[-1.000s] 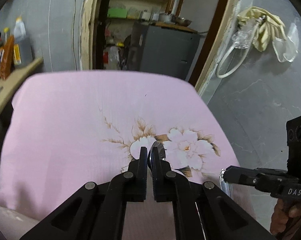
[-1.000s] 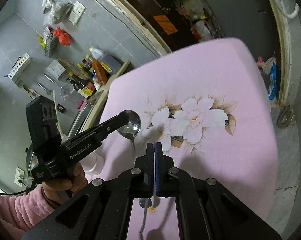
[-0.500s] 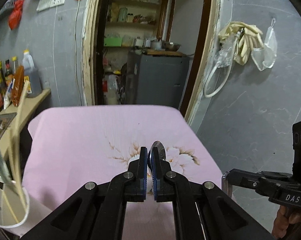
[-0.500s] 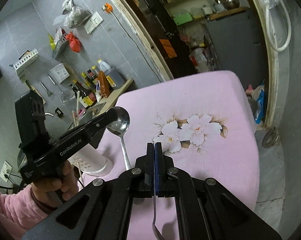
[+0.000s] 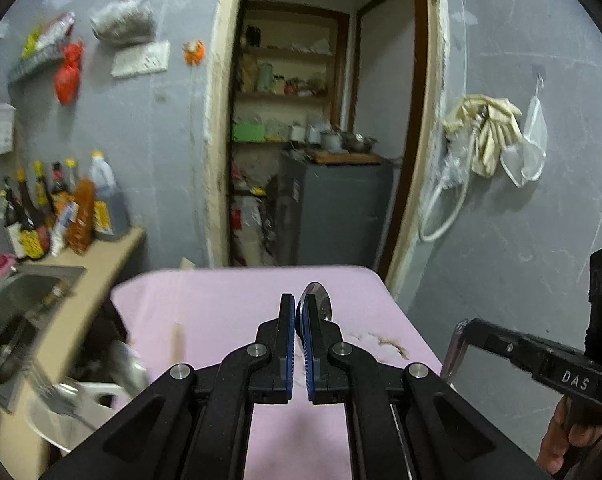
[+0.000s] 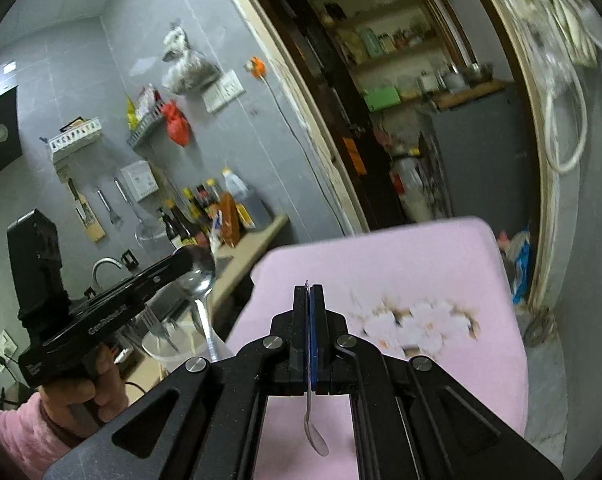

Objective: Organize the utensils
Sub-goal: 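Lift both spoons and carry them over the white caddy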

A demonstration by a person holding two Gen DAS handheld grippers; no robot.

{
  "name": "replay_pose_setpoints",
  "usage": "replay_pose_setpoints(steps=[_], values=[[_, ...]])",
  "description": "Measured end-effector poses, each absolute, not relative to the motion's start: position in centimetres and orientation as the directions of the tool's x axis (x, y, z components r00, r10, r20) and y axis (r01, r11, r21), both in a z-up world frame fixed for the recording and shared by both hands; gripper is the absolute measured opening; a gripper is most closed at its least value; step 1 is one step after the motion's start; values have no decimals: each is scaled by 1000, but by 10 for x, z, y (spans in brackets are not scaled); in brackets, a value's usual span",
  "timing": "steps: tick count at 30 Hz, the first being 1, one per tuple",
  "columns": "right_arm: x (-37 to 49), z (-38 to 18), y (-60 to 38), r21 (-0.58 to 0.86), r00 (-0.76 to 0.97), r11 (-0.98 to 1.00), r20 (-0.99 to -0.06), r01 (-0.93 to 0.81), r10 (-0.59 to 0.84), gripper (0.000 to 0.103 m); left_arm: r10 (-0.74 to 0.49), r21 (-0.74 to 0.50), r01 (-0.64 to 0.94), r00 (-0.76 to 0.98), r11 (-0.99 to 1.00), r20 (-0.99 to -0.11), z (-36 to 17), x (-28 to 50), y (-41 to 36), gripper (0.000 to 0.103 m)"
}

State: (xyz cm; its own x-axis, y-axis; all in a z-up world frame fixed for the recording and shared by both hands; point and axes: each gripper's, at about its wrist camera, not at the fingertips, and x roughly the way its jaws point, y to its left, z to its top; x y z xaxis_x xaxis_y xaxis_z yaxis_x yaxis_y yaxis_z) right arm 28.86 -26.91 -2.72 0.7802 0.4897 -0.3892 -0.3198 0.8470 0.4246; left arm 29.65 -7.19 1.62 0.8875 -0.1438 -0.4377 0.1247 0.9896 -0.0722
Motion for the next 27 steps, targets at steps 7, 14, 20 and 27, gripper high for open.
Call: replay_pose_setpoints(steps=[7, 14, 20, 27], values=[[297, 30, -226, 403, 809, 830, -285, -385, 514, 1, -41, -15, 38, 931, 999, -363, 66, 278, -16, 4], [307, 67, -166, 406, 798, 785, -186, -468, 573, 1, 80, 46, -69, 946, 997, -314, 90, 266, 46, 4], [311, 63, -115, 384, 789, 782, -183, -491, 586, 1, 172, 97, -149, 937, 984, -303, 87, 261, 90, 4], [317, 29, -90, 388, 803, 822, -267, -416, 532, 1, 202, 149, -161, 927, 975, -316, 62, 266, 110, 4]])
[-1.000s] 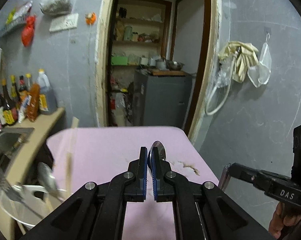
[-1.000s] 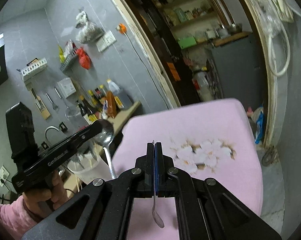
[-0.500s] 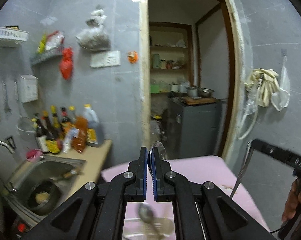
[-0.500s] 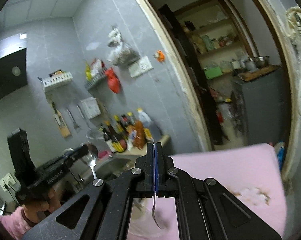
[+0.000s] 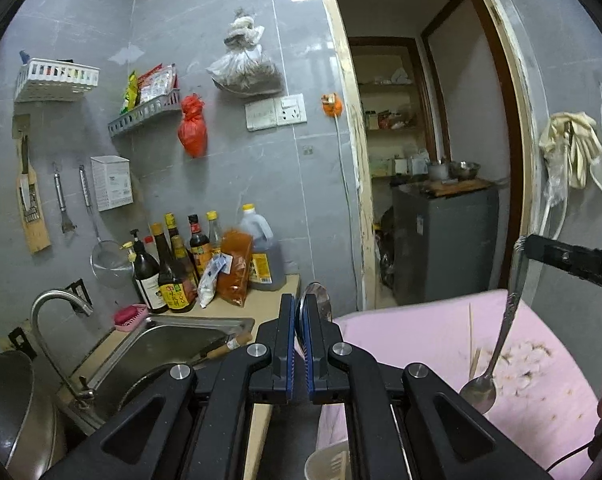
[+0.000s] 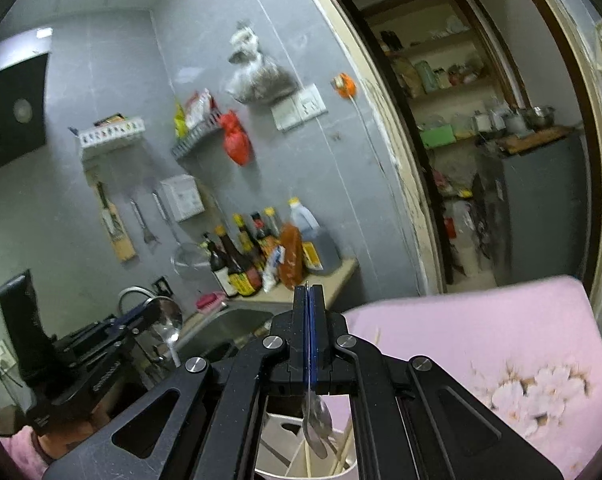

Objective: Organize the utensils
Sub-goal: 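Lift both spoons and carry them over the white caddy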

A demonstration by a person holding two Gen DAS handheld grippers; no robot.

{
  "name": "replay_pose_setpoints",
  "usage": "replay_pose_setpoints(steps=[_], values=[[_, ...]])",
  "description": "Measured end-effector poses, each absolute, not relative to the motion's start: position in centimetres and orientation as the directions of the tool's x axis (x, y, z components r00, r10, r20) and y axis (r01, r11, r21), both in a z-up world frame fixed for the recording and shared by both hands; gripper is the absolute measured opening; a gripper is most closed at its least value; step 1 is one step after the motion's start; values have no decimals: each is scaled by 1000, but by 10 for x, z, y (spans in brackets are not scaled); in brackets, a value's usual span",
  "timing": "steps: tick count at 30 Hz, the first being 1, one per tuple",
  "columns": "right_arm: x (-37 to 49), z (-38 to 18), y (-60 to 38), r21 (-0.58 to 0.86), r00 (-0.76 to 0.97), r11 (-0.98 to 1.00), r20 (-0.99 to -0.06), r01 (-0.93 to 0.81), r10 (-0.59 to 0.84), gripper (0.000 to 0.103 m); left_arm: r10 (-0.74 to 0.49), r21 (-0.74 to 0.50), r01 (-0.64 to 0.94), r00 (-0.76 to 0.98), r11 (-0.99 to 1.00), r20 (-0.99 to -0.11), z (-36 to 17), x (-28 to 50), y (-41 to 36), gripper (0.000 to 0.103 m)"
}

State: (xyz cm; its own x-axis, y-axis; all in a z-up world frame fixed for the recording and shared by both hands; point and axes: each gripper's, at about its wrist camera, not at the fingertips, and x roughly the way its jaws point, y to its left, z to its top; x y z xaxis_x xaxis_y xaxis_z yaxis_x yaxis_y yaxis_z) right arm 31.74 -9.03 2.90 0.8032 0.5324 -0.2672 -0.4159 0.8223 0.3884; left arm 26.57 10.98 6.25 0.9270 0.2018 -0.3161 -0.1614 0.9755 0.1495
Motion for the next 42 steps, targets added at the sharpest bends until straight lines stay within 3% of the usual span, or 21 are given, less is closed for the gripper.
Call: replay_pose_setpoints(steps=[5, 18, 27, 38, 42], values=[[318, 4, -85, 402, 810, 840, -310, -363, 498, 1, 194, 216, -130, 931, 968, -308, 43, 268, 104, 4], [318, -19, -67, 374, 820, 871, -351, -319, 451, 1, 222, 253, -148, 929, 956, -295, 37, 265, 127, 4], [318, -28, -60, 360, 824, 886, -375, -293, 425, 1, 247, 259, -185, 940, 948, -235, 12, 264, 127, 4], [316, -40, -53, 358, 816, 889, -395, -286, 421, 1, 257, 403, -171, 951, 899, -170, -15, 254, 101, 4], [313, -44, -51, 359, 812, 889, -403, -284, 422, 1, 238, 392, -143, 949, 909, -206, -18, 252, 99, 5]])
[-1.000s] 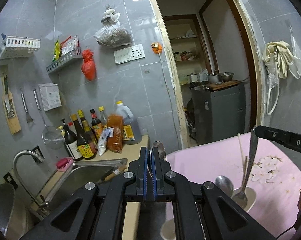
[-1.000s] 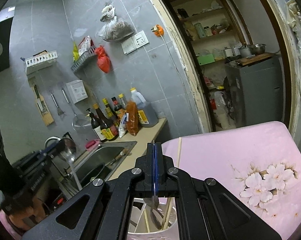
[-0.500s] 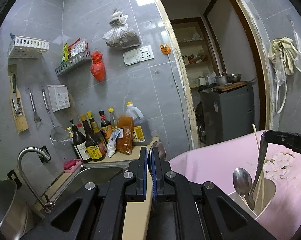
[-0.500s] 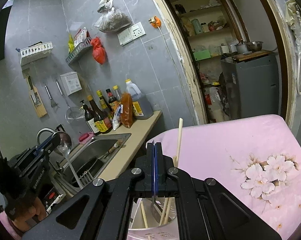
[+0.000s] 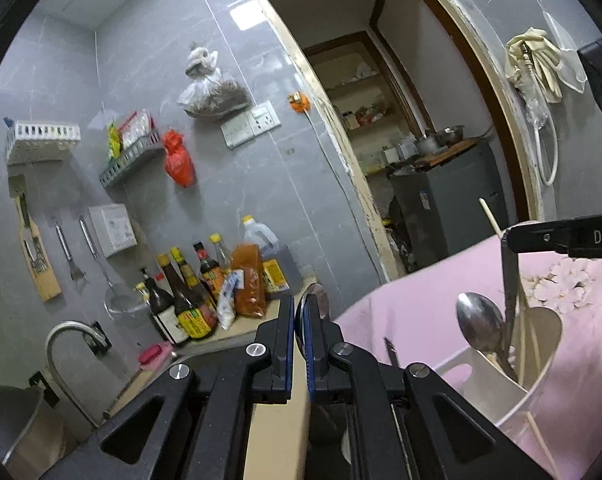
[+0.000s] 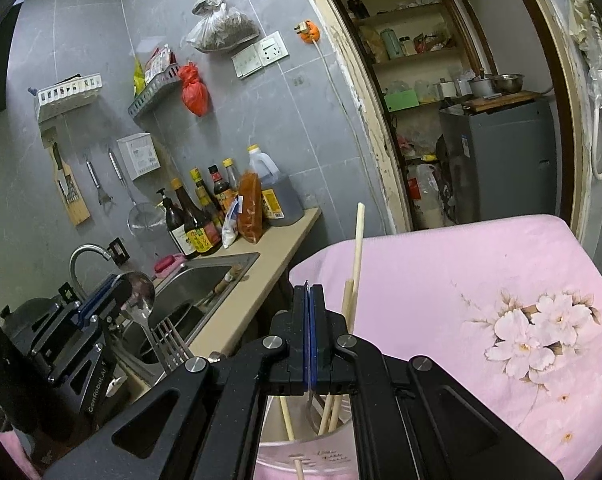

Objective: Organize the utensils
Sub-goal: 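Lift both spoons and carry them over the white caddy, then lower the spoons into the white caddy and open both tools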

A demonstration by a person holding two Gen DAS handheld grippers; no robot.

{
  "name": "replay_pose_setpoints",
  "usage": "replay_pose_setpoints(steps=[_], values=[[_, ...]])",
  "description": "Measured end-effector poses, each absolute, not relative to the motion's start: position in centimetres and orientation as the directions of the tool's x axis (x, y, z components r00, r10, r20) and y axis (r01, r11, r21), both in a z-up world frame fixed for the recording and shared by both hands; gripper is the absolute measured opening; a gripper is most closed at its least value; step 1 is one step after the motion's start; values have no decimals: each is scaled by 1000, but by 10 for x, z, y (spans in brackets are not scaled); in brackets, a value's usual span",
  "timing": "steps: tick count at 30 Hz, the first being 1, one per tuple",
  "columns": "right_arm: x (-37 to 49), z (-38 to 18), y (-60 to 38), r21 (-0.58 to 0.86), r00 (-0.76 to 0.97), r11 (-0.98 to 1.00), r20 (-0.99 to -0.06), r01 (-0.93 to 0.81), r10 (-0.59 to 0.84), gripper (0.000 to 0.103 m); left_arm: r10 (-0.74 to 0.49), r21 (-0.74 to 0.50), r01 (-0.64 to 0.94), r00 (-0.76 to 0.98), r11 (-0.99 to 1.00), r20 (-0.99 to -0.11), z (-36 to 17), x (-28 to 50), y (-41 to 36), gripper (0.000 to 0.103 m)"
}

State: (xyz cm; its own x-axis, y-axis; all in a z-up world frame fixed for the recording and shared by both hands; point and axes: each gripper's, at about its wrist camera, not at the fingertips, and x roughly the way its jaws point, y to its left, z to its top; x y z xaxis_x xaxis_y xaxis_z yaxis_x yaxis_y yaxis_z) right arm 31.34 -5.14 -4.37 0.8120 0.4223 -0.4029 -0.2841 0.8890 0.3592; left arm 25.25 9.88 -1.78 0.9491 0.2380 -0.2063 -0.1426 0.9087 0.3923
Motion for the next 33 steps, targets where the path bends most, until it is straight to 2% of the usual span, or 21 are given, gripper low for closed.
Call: replay_pose_setpoints(steps=[13, 15, 22, 28, 33], values=[[309, -53, -51, 378, 799, 884, -422, -274, 428, 2, 202, 212, -136, 924, 968, -325, -16, 265, 137, 6], [309, -54, -51, 382, 798, 883, -422, -274, 430, 2, 217, 220, -152, 923, 964, -317, -18, 264, 138, 6], [308, -56, -50, 389, 796, 880, -423, -272, 433, 2, 295, 331, -217, 933, 918, -206, -16, 257, 125, 5], [308, -57, -51, 393, 795, 878, -422, -272, 435, 2, 249, 413, -163, 955, 896, -164, -20, 250, 100, 5], [307, -59, -52, 405, 792, 874, -424, -268, 439, 3, 197, 393, -115, 964, 913, -177, -22, 243, 90, 7]])
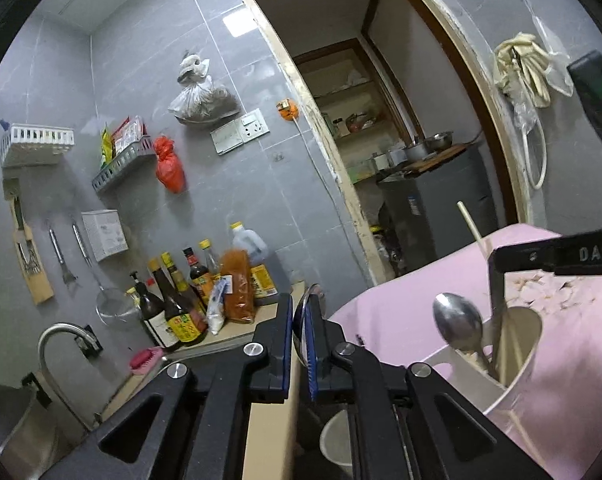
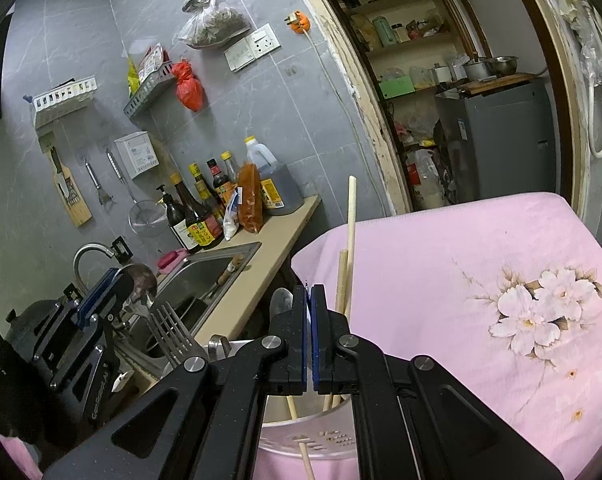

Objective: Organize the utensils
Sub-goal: 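Lower the spoons into the white caddy and open both tools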

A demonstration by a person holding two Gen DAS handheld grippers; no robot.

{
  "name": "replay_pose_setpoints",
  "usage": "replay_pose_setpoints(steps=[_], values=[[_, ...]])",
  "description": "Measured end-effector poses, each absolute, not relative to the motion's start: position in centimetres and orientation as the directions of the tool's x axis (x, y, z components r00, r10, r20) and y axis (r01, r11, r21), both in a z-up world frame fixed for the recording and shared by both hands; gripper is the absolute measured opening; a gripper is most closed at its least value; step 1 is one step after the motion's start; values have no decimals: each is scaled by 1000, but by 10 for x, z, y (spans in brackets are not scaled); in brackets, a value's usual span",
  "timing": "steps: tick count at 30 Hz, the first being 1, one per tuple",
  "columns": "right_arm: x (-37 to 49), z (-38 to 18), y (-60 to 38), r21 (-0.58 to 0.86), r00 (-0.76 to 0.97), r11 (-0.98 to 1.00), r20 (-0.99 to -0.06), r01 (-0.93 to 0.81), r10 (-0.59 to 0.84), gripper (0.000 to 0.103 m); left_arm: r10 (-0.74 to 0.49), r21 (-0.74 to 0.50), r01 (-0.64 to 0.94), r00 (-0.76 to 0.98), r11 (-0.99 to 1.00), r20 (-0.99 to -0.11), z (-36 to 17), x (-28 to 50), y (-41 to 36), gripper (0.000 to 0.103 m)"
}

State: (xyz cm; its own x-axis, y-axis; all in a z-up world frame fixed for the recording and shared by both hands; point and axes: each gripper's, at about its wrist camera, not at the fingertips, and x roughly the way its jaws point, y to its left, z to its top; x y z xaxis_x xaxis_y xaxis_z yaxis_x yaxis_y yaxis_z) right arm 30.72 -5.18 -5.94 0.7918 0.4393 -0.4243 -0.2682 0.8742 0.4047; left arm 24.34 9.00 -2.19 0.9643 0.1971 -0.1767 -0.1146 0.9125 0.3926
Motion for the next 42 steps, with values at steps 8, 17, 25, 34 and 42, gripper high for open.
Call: replay_pose_setpoints(steps=[8, 17, 25, 34, 42], values=[[304, -64, -52, 419, 783, 866, -426, -272, 452, 3, 179, 310, -90, 946, 946, -272, -30, 245, 103, 8], [299, -68, -55, 438, 775, 856, -427, -274, 466, 3, 89, 154, -27, 906, 988, -413, -40, 246, 124, 9], [294, -65, -57, 438, 769, 854, -429, -282, 474, 3, -24, -8, 23, 870, 1000, -492, -43, 251, 137, 12], [288, -61, -61, 429, 775, 861, -433, -272, 461, 3, -104, -93, 67, 864, 993, -493, -41, 247, 135, 14], [274, -55, -74, 404, 801, 884, -434, -235, 411, 3, -130, -123, 82, 874, 989, -468, -34, 242, 131, 25]])
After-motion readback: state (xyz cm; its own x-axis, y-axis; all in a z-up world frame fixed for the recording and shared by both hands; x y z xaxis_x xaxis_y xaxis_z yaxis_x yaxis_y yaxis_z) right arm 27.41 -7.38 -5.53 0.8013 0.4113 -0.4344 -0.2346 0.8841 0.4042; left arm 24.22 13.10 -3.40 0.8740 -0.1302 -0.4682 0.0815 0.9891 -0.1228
